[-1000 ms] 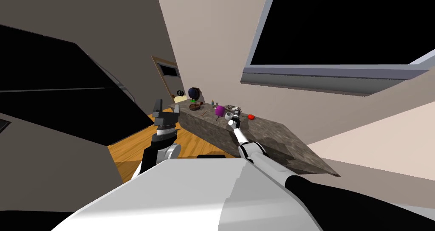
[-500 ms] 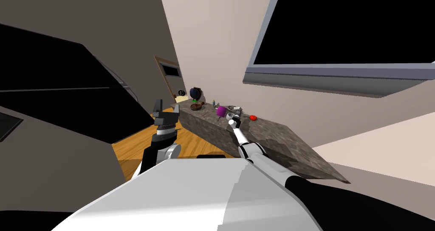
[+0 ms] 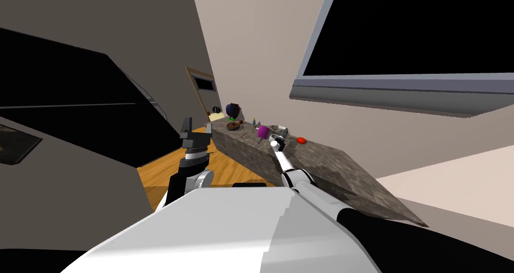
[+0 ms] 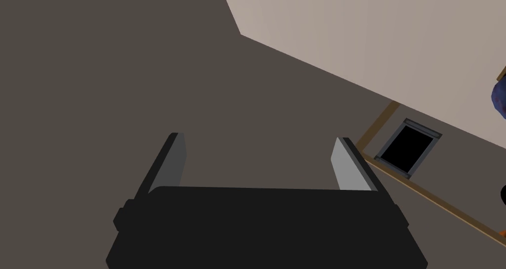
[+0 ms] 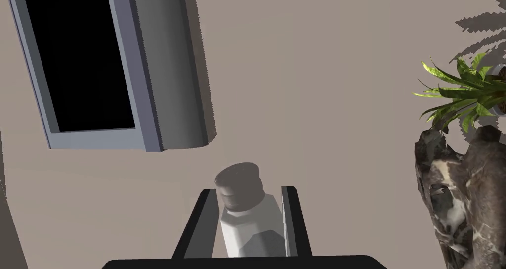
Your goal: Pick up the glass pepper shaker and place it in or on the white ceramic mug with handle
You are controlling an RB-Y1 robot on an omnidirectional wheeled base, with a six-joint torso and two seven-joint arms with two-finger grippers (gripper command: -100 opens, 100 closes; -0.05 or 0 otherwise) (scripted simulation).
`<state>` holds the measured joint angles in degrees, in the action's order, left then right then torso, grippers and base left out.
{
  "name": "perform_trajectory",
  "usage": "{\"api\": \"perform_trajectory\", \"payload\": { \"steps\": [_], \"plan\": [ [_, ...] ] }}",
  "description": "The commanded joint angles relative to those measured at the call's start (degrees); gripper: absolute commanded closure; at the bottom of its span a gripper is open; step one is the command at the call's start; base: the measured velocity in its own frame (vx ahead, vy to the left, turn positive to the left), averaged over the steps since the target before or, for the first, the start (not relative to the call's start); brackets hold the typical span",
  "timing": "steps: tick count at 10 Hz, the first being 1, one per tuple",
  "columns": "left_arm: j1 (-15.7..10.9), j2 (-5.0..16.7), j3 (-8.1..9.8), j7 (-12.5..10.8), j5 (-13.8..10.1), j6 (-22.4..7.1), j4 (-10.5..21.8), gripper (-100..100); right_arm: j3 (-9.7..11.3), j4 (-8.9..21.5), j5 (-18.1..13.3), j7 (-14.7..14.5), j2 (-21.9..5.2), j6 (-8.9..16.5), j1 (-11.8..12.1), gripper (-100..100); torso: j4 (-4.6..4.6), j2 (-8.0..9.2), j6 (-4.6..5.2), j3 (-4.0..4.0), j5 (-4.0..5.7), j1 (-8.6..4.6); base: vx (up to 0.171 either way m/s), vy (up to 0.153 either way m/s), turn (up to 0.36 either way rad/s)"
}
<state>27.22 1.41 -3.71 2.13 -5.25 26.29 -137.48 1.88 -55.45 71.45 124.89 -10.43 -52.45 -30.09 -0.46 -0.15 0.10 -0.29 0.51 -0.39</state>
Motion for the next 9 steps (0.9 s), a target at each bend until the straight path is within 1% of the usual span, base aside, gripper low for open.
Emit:
{"api": "perform_trajectory", "payload": {
  "steps": [1, 2, 3, 4, 5, 6, 7, 8, 9],
  "plan": [
    [0.0, 0.0, 0.0, 0.0, 0.0, 0.0, 0.0, 0, 0.0, 0.15, 1.77, 2.42, 0.03, -0.67, -0.31, 100, 0.0, 0.0, 0.0, 0.0, 0.0, 0.0, 0.015, 0.013, 0.031],
    [0.0, 0.0, 0.0, 0.0, 0.0, 0.0, 0.0, 0, -0.11, -0.64, 4.06, 4.17, 0.23, -1.63, -0.29, 100, -0.01, 0.01, 0.01, 0.0, 0.0, -0.02, 0.013, 0.016, 0.065],
    [0.0, 0.0, 0.0, 0.0, 0.0, 0.0, 0.0, 0, -0.11, -0.64, 4.66, 5.34, 0.23, -1.63, -0.29, 100, 0.0, 0.0, -0.01, 0.0, 0.0, -0.01, 0.013, 0.009, 0.03],
    [0.0, 0.0, 0.0, 0.0, 0.0, 0.0, 0.0, 0, -0.22, -1.42, 6.92, 7.21, 0.45, -2.56, -0.31, 100, -0.01, 0.01, 0.02, 0.0, 0.0, -0.03, 0.016, 0.006, 0.055],
    [0.0, 0.0, 0.0, 0.0, 0.0, 0.0, 0.0, 0, -0.22, -1.42, 7.55, 8.21, 0.45, -2.56, -0.31, 100, 0.0, 0.01, 0.0, 0.0, 0.01, -0.04, 0.014, 0.004, 0.03],
    [0.0, 0.0, 0.0, 0.0, 0.0, 0.0, 0.0, 0, -0.32, -2.17, 9.79, 10.08, 0.69, -3.46, -0.36, 100, 0.0, 0.02, 0.03, 0.0, 0.01, -0.06, 0.016, 0.005, 0.054],
    [0.0, 0.0, 0.0, 0.0, 0.0, 0.0, 0.0, 0, -0.32, -2.17, 10.43, 11.03, 0.69, -3.46, -0.36, 100, 0.0, 0.01, 0.0, 0.0, 0.01, -0.06, 0.013, 0.003, 0.036],
    [0.0, 0.0, 0.0, 0.0, 0.0, 0.0, 0.0, 0, -0.43, -2.89, 12.65, 13.05, 0.94, -4.31, -0.44, 100, 0.0, 0.02, 0.02, 0.01, 0.01, -0.07, 0.013, 0.002, 0.049],
    [0.0, 0.0, 0.0, 0.0, 0.0, 0.0, 0.0, 0, -0.43, -2.89, 13.28, 13.8, 0.94, -4.31, -0.44, 100, 0.01, 0.02, 0.01, 0.01, 0.01, -0.07, 0.012, 0.001, 0.038]
  ]
}}
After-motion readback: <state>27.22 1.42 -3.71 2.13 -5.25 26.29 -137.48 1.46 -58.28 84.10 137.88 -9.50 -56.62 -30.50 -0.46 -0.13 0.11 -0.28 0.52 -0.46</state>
